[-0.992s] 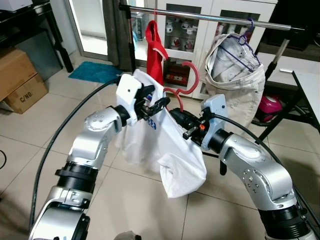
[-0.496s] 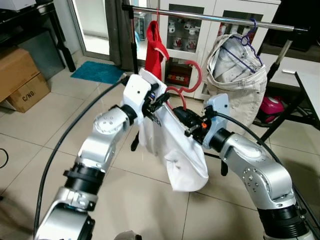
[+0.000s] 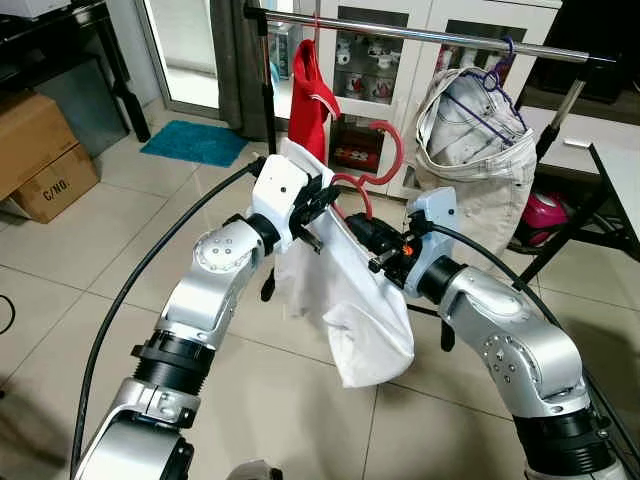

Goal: Hang hanger

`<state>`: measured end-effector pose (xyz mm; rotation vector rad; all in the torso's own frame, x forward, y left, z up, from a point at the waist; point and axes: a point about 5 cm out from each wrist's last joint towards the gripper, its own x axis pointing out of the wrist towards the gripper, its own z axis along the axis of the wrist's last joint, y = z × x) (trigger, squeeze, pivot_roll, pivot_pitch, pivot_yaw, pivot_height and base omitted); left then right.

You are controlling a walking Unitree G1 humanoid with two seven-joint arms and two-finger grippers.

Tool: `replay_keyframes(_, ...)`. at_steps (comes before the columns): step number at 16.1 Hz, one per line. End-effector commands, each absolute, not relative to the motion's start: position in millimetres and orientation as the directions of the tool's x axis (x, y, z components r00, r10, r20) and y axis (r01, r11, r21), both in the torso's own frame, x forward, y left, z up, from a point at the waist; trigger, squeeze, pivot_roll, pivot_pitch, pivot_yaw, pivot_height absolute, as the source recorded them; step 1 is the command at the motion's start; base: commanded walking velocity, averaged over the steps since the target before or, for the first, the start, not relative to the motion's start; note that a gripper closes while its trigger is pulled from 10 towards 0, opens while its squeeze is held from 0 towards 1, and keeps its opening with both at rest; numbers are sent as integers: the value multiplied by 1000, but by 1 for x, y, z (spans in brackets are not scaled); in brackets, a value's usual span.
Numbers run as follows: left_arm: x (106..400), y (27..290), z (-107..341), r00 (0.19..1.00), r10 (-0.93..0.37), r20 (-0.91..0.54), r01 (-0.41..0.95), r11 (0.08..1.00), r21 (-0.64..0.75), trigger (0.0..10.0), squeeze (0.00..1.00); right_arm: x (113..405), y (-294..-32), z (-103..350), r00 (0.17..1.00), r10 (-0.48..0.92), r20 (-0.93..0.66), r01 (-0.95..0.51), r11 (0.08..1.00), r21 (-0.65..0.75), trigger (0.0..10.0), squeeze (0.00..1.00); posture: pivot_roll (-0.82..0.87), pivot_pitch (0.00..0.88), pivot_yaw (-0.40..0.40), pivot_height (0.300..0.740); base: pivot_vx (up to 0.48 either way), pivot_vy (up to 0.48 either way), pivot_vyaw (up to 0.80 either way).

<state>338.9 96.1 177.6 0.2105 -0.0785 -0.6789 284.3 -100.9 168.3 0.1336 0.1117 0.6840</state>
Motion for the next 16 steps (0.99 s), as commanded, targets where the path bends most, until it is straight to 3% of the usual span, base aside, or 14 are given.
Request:
replay_keyframes(1, 340, 106, 172, 817, -576, -26, 567, 795, 216, 0, 0, 289, -108, 181, 792, 611, -10, -604, 785, 141, 10000, 0, -114, 0, -14, 740, 0, 0, 0)
replay_keyframes(6, 340, 112, 171, 857, -514, -18, 508, 840, 190, 0, 0, 290, -110, 181, 803, 595, -17, -588, 797, 142, 10000, 0, -116, 0, -13, 740, 0, 0, 0)
replay_keyframes(9, 341, 118, 174, 877, -481, -5, 475, 862, 177, 0, 0, 296, -120, 174, 848, 524, -76, -513, 849, 127, 10000, 0, -116, 0, -12, 740, 0, 0, 0)
replay_keyframes(12, 336, 116, 171, 846, -532, -27, 528, 831, 176, 0, 0, 302, -131, 170, 888, 449, -97, -435, 890, 134, 10000, 0, -116, 0, -13, 740, 0, 0, 0)
replay_keyframes(16, 332, 118, 171, 800, -600, -18, 595, 789, 151, 0, 0, 301, -130, 172, 885, 457, -87, -442, 885, 146, 10000, 0, -115, 0, -13, 740, 0, 0, 0)
